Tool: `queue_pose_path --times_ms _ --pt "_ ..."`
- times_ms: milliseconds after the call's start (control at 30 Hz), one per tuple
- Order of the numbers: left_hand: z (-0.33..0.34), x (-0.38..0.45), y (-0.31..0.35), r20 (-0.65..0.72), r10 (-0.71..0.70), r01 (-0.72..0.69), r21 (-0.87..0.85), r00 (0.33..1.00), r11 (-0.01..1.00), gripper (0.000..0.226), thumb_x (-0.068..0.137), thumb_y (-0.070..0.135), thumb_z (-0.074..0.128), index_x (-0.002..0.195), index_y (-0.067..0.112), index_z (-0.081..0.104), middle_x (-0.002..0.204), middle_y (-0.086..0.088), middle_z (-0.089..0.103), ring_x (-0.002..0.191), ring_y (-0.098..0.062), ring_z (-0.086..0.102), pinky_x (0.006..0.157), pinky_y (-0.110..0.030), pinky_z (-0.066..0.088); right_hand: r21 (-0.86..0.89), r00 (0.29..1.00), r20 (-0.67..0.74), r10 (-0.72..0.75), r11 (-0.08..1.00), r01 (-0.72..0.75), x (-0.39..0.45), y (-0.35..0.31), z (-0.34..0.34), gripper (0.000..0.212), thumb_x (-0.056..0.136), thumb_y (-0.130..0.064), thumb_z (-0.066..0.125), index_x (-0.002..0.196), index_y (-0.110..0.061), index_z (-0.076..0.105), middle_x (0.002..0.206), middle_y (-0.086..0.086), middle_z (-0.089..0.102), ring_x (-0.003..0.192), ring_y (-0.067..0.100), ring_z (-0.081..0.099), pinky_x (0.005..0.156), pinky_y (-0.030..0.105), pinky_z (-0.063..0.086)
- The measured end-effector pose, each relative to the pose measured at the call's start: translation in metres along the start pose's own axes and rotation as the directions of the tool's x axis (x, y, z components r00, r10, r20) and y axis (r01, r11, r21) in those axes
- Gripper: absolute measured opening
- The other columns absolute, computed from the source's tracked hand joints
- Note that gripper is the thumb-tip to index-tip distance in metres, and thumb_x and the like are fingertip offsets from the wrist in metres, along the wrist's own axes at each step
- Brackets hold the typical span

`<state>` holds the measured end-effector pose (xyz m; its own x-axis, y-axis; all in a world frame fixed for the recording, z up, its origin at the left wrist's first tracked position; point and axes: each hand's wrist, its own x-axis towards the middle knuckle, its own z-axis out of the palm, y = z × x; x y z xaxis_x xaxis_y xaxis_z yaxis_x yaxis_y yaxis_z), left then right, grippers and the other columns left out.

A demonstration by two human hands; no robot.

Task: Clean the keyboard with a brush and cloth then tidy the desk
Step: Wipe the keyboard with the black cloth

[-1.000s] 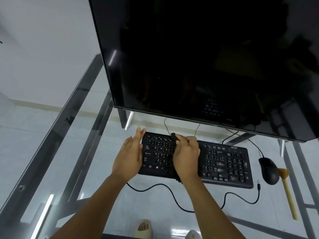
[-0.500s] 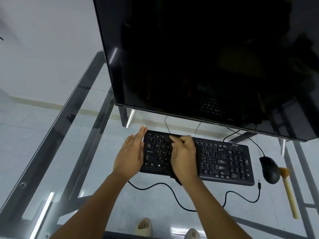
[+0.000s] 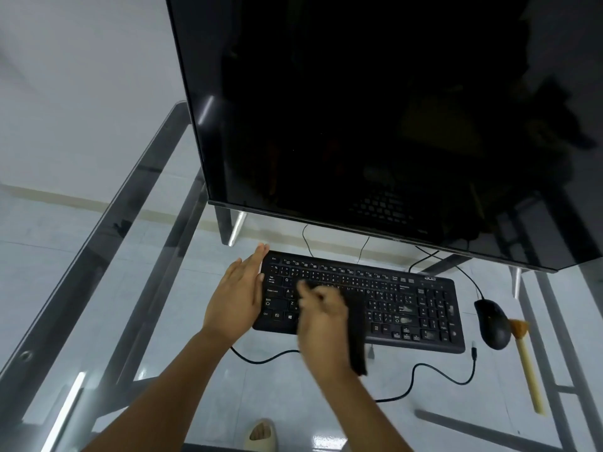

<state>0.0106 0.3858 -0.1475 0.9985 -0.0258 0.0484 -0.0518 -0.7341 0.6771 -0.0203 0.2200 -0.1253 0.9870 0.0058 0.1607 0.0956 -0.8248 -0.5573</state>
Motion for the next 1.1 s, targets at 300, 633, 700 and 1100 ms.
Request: queue_pose_path --times_ms 300,633,700,1100 --pt "0.0 0.003 -0.005 0.041 0.115 -0.118 0.075 0.993 0.99 0.054 0.096 0.02 0.027 0.15 0.024 0.024 0.153 0.01 0.029 0.14 -0.004 0.027 0.119 -0.032 0.015 0.0 0.998 0.055 0.034 0.999 -0.034 -0.018 0.045 -0.038 0.043 0.083 0.007 0.068 0.119 -0.016 0.069 0.105 0.003 0.055 0.079 0.007 0.054 0.077 0.022 0.055" --pt "0.0 0.004 -0.007 0.049 0.124 -0.127 0.064 0.991 0.99 0.058 0.093 0.028 0.017 0.149 0.022 0.025 0.153 0.009 0.029 0.14 -0.003 0.026 0.118 -0.032 0.016 0.099 0.964 0.247 -0.099 0.992 0.076 -0.018 0.011 -0.017 0.021 0.09 -0.009 0.063 0.106 -0.023 0.067 0.095 -0.002 0.056 0.074 0.007 0.056 0.065 0.025 0.05" --pt "0.0 0.003 -0.006 0.057 0.116 -0.12 0.082 0.992 0.989 0.059 0.092 0.03 0.015 0.15 0.024 0.023 0.154 0.01 0.029 0.14 -0.002 0.026 0.119 -0.031 0.014 0.068 0.982 0.189 0.004 0.998 -0.017 -0.022 0.039 -0.04 0.028 0.087 0.001 0.066 0.105 -0.02 0.073 0.094 -0.007 0.054 0.071 0.004 0.057 0.065 0.02 0.053" --pt "0.0 0.004 -0.006 0.052 0.135 -0.138 0.059 0.989 0.989 0.059 0.091 0.026 0.017 0.15 0.021 0.025 0.154 0.008 0.028 0.141 -0.003 0.025 0.119 -0.036 0.017 0.039 0.969 0.208 -0.131 0.991 0.125 -0.038 0.014 -0.023 0.042 0.076 0.006 0.07 0.106 -0.024 0.073 0.098 0.0 0.057 0.084 0.018 0.058 0.074 0.028 0.055"
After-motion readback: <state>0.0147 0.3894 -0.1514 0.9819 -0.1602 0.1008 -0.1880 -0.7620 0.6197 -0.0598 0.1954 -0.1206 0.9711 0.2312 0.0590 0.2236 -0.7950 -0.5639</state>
